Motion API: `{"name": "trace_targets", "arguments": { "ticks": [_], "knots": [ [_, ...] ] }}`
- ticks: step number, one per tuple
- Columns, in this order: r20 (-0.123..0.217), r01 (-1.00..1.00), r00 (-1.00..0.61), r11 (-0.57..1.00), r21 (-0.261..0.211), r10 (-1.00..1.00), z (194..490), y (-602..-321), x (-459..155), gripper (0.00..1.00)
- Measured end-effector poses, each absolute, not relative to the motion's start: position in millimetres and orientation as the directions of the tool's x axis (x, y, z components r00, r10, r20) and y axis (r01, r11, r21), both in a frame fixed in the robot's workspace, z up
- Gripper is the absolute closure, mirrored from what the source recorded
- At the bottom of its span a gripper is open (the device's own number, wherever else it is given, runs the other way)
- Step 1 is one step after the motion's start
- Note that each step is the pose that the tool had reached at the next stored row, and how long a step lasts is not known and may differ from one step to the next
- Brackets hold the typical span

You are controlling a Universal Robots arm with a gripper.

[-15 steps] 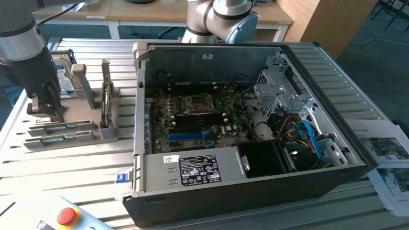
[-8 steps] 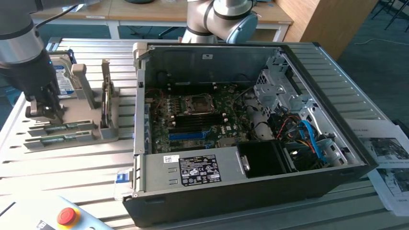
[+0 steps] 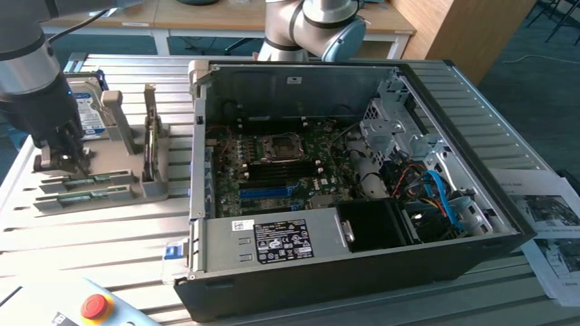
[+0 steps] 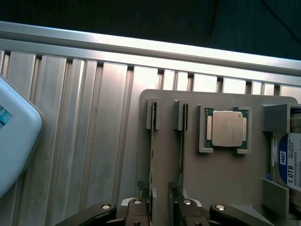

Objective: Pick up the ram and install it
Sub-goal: 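Pick up the ram and move it above insertion slot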

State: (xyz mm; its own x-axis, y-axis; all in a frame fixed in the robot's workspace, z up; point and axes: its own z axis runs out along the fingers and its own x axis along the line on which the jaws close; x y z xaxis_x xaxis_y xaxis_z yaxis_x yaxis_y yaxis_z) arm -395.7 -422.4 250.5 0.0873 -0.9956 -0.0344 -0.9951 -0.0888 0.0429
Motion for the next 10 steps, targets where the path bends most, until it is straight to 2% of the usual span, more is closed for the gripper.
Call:
{"name": "trace_targets", "arguments": {
  "ticks": [10],
  "knots": [
    [-0.034, -0.995, 0.087, -0.089, 0.043, -0.996, 240, -423, -396, 0.70]
  ]
}}
